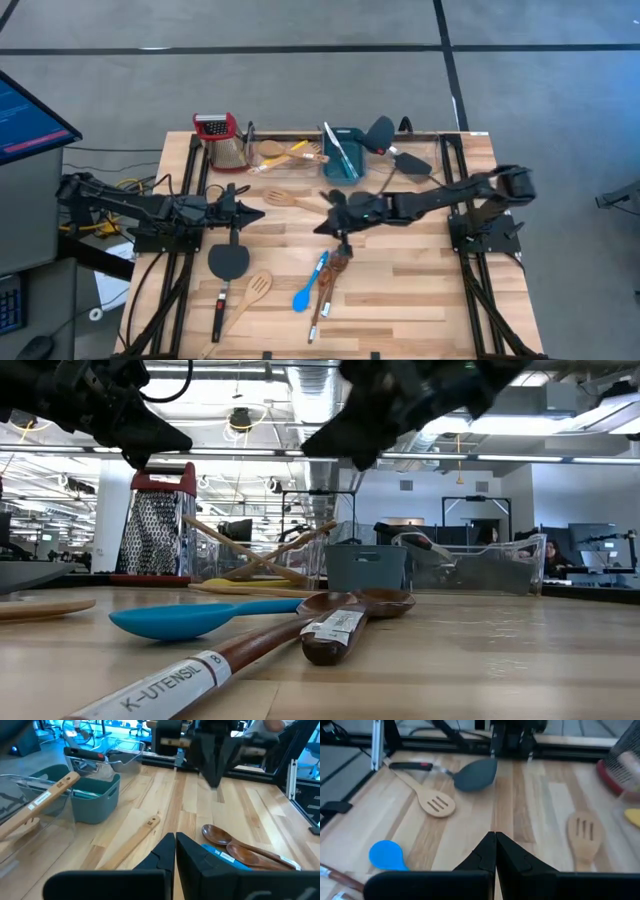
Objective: Pick & Place Kitchen Items
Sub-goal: Put the brown slotted spoon into the left transparent bin
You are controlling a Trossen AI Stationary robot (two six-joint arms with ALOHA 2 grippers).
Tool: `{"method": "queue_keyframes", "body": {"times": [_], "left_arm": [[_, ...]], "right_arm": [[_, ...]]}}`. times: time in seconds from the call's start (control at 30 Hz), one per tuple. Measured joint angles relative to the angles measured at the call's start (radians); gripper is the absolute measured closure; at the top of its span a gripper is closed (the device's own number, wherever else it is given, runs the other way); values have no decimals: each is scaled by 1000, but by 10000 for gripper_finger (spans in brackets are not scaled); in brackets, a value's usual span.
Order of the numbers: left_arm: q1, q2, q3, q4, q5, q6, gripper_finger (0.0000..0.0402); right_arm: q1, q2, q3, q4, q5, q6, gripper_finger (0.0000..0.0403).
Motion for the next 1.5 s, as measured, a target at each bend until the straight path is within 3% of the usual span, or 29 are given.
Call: {"method": "queue_keyframes", "body": {"times": [0.27,0.67,0.77,0.9,1.23,1.37,1.5], "left_arm": [[25,0,0,3,-6,-13,400],[26,1,0,3,-6,-7,400],[26,1,0,3,-5,-5,400],[26,1,0,3,-8,-5,400],[26,16,0,103,-37,-101,400],[9,81,1,228,-8,-82,400],[8,179,36,226,-9,-33,400]], "right_arm": [[-29,-194,-161,8,32,9,403],[-58,-412,-437,-7,34,191,403],[-58,-438,-492,-1,62,174,403],[-67,-452,-564,78,215,117,403],[-118,-443,-583,120,202,138,403],[-116,-443,-583,119,202,123,403],[-116,-443,-583,118,201,123,403]]}}
